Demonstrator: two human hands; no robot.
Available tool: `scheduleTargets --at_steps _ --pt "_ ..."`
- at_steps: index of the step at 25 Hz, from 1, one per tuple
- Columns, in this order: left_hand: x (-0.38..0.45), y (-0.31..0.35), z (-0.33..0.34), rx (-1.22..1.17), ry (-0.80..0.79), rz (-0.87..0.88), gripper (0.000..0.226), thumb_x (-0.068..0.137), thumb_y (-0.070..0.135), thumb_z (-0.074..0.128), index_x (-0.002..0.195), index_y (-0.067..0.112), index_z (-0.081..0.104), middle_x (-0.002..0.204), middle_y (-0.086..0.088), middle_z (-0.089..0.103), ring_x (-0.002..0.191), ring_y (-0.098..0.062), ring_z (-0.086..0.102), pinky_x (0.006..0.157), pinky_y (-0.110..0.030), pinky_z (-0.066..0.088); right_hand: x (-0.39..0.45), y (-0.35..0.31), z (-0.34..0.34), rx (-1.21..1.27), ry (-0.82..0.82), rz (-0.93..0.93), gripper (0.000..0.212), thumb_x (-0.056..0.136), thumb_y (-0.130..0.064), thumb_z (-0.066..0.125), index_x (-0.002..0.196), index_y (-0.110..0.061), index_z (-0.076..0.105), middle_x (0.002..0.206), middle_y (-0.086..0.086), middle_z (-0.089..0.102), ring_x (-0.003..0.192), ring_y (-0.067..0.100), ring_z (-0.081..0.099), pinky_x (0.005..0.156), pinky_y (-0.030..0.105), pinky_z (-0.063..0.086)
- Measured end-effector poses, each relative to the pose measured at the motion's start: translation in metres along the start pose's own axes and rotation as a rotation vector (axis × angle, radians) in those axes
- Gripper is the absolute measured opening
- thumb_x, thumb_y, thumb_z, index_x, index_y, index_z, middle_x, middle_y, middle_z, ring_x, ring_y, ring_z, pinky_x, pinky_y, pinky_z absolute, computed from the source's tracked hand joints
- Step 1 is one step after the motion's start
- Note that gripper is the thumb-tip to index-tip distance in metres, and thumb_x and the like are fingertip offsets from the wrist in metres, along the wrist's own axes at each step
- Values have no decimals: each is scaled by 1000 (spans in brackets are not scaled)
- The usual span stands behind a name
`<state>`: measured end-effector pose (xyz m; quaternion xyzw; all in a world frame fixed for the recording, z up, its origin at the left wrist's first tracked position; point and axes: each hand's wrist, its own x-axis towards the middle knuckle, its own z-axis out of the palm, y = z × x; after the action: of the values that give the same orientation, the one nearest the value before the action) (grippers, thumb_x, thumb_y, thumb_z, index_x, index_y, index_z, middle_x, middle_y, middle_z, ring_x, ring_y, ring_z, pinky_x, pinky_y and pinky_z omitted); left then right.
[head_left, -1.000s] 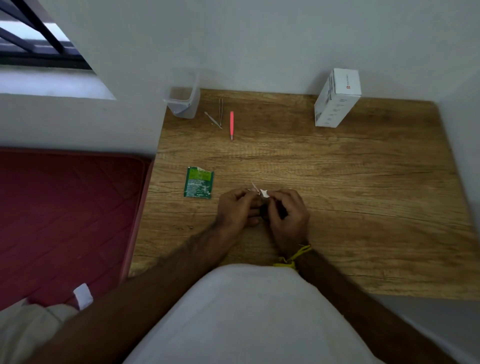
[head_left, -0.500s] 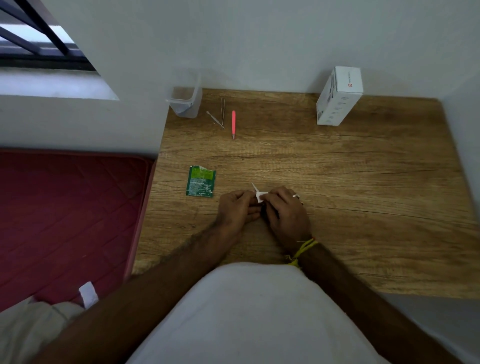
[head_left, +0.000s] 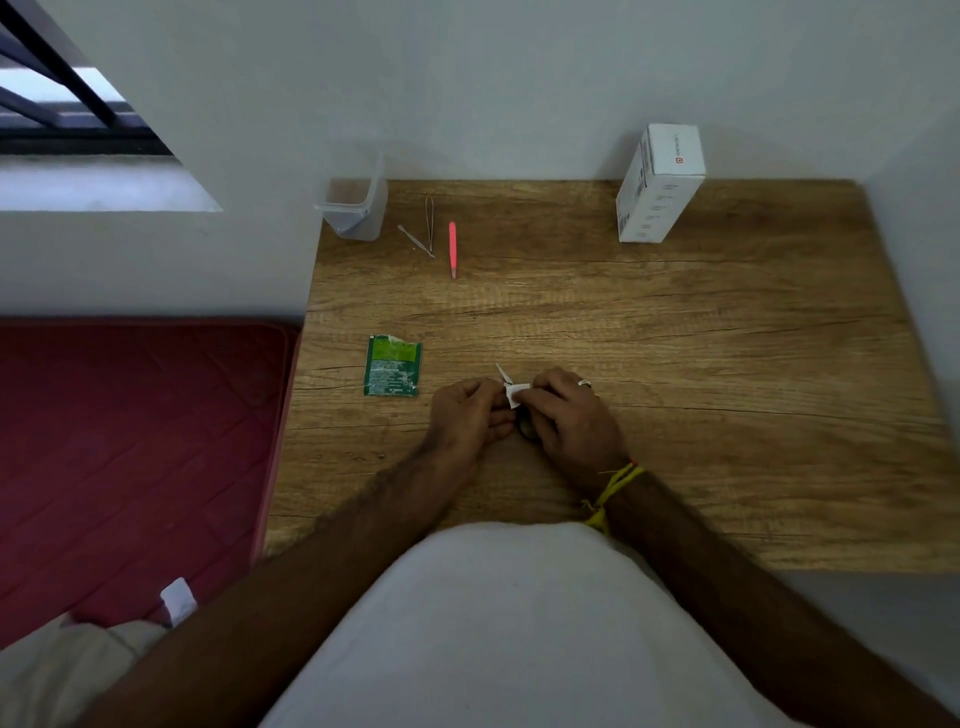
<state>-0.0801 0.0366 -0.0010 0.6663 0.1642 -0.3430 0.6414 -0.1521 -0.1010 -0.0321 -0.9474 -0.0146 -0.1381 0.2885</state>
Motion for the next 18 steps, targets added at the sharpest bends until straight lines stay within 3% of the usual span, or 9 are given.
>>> scheduleTargets --at_steps 7,12,16,18 --pt "-4 3 2 -15 9 3 19 100 15 56 99 7 73 83 -3 77 69 -11 74 66 -26 61 -3 4 -4 37 -27 -42 22 97 -13 52 109 -6 69 100 8 60 90 24 57 75 40 49" --pt "-4 3 3 -15 37 13 18 100 20 58 99 11 73 85 -2 78 75 -13 75 70 -29 62 -10 -4 -9 220 327 197 15 88 4 65 100 -2 72 96 5 63 88 13 59 76 27 50" --pt "-5 4 3 -28 16 11 19 100 18 58 99 7 73 90 -8 78 76 -16 75 68 -29 62 -24 -14 13 85 170 119 14 90 -7 65 103 -6 72 105 6 66 95 19 63 76 37 53" --pt "-5 6 2 -33 8 4 16 97 15 62 102 3 72 90 -10 77 75 -17 76 67 -29 62 -23 -12 16 46 176 106 14 90 -8 65 103 -6 72 104 6 67 94 21 64 74 41 53"
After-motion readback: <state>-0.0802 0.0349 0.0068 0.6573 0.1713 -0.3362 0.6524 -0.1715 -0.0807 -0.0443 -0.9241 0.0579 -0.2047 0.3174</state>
